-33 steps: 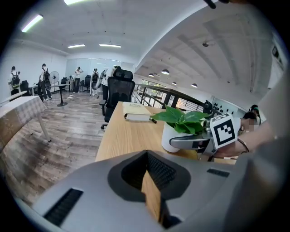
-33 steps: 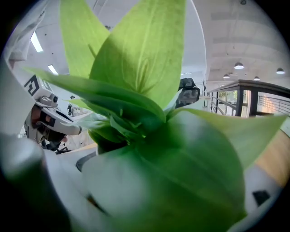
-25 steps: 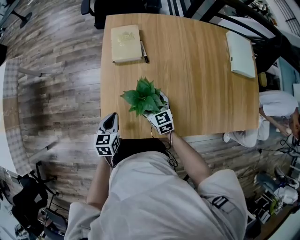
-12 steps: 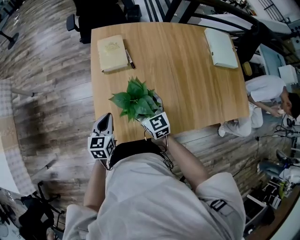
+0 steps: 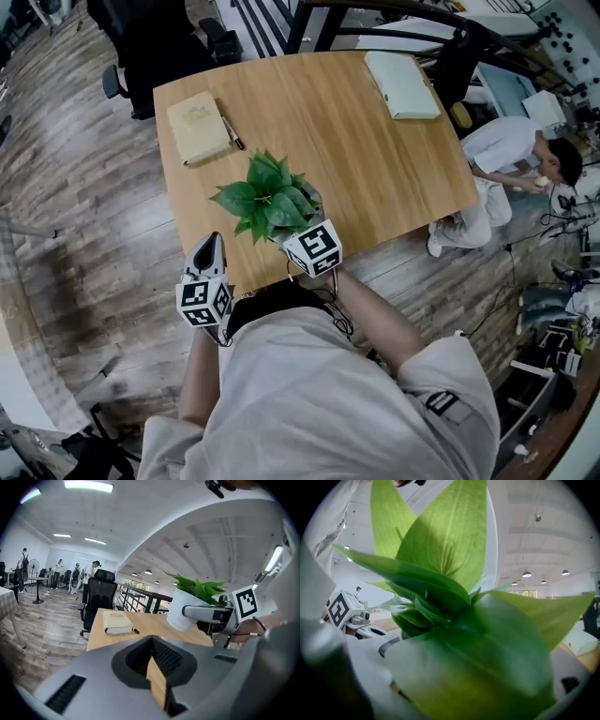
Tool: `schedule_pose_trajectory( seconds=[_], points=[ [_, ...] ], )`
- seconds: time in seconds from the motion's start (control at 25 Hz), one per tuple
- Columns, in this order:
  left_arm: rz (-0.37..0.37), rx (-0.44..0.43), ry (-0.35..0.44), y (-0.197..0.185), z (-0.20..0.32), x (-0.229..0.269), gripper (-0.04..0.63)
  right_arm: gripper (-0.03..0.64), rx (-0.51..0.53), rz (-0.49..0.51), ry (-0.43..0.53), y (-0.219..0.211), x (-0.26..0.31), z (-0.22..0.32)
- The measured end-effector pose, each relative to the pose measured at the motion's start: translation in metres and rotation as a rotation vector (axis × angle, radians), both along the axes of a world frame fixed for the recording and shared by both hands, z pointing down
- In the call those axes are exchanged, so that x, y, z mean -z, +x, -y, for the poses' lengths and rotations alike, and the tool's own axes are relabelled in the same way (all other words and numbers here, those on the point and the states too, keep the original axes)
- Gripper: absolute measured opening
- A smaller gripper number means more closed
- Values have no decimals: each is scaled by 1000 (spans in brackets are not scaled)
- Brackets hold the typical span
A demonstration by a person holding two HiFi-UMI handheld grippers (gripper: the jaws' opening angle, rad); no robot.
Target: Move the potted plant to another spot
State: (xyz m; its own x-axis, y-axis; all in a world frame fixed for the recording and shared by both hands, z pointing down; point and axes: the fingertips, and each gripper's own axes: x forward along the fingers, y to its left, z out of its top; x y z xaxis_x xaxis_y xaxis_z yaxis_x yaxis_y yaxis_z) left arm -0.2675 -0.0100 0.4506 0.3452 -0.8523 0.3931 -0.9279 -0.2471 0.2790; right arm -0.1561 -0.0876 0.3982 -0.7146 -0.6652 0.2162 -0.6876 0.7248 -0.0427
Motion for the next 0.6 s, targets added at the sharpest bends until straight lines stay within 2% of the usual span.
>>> schedule_pose_trajectory(
  seconds=[0.32, 0.6],
  points=[
    [-24, -61, 12, 29, 7, -3, 12, 517, -90, -3, 17, 39, 9, 2],
    [-2, -124, 16, 74, 35, -2, 12, 517, -144, 20, 31, 84, 12, 28]
  ],
)
